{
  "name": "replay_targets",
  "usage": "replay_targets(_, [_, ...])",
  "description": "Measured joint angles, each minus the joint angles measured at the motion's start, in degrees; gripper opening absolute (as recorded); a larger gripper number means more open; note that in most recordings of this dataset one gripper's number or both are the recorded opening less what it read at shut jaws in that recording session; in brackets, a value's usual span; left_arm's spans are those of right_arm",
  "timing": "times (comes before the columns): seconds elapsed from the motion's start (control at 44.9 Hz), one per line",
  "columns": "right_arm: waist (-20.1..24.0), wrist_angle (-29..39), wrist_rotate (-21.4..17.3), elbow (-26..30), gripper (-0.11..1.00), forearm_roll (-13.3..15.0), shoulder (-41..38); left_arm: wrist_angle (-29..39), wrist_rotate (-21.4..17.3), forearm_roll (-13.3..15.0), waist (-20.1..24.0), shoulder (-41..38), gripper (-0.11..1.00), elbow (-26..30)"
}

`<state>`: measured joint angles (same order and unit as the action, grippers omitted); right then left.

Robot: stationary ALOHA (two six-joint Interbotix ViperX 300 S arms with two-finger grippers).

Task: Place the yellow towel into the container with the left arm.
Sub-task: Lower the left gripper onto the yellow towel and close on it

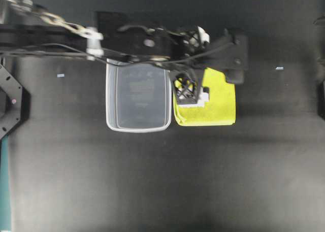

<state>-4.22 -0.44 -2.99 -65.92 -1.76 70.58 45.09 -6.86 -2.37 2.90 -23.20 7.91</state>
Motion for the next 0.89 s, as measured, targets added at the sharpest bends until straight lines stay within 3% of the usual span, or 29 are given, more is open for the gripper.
replay_targets(0.111, [0.3, 0.0, 0.0, 0.1, 0.83, 0.0, 0.4, 1.8, 0.1, 0.1, -0.4, -3.6, 0.91, 2.6])
replay_targets(0.446, [0.5, 0.0, 0.0, 0.2, 0.83, 0.0, 0.4, 0.7, 0.0, 0.0, -1.3, -11.5, 0.91, 3.8])
replay_targets(0.669, [0.4, -0.1, 0.0, 0.1, 0.83, 0.0, 0.4, -0.4, -0.1, 0.1, -1.3, -12.7, 0.89, 4.0])
replay_targets(0.758, [0.4, 0.0, 0.0, 0.2, 0.82, 0.0, 0.5, -0.4, 0.0, 0.1, -1.3, -12.7, 0.80, 4.0])
replay_targets(0.892, [0.5, 0.0, 0.0, 0.2, 0.83, 0.0, 0.5, -0.1, 0.0, 0.0, -2.2, -12.7, 0.45, 4.2])
